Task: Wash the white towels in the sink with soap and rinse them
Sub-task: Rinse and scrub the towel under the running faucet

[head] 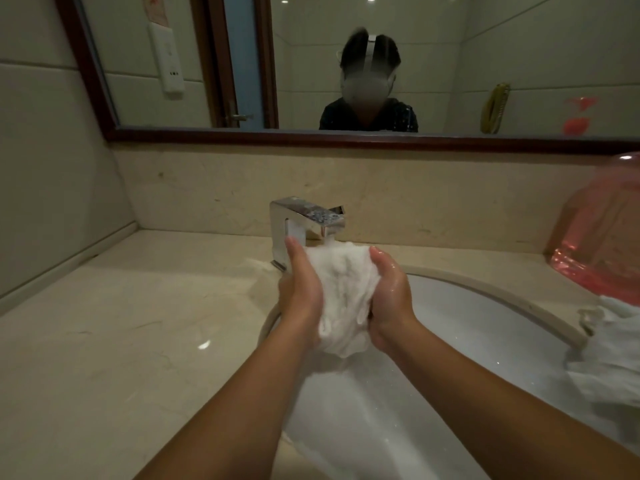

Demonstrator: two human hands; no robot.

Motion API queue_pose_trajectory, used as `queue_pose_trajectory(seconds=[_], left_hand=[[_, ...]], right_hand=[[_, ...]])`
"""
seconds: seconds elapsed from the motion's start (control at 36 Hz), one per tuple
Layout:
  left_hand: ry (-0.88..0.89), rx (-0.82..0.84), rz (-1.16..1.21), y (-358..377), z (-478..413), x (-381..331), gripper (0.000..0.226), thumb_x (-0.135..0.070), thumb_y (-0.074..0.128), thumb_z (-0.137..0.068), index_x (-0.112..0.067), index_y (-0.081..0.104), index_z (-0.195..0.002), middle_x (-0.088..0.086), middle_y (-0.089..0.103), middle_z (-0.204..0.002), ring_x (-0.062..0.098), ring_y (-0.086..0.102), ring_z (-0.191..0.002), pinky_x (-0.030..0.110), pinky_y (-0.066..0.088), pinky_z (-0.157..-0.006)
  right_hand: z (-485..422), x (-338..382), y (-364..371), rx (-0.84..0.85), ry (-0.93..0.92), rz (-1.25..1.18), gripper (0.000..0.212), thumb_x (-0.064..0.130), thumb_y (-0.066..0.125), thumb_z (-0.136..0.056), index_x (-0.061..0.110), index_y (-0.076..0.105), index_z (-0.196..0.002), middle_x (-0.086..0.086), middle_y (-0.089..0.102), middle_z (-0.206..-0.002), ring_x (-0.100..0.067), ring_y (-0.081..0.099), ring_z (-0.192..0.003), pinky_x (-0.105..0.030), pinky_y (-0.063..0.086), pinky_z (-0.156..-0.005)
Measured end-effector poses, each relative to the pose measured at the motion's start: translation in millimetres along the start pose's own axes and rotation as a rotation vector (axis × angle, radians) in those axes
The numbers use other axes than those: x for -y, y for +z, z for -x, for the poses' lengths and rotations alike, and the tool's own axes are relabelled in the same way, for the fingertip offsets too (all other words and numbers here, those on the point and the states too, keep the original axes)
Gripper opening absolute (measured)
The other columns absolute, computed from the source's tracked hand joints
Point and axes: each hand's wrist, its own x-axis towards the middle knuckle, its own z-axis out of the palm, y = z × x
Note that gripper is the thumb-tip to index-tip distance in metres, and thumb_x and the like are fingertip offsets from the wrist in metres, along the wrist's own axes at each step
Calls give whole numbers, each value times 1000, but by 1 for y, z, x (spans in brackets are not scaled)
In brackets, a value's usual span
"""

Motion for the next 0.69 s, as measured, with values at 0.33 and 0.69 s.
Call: queue_pose_trajectory(seconds=[0.33,0.69], left_hand=[[91,-209,120,-1,13,-12,119,-100,18,-68,-18,66,-138,13,66,-138,42,60,-126,58,49,-110],[248,-4,-31,7,9,-2,122,-108,13,-68,-26,66,-140,6,73,-130,30,68,-122,51,54,-107]], right_hand=[[-11,1,3,-203,-50,150,57,71,47,-94,26,76,-116,0,80,-110,-25,74,-105,-49,60,-97],[0,-3,4,175,-166,394,80,83,33,-91,30,63,-143,5,77,-121,-9,74,-110,-28,59,-93]])
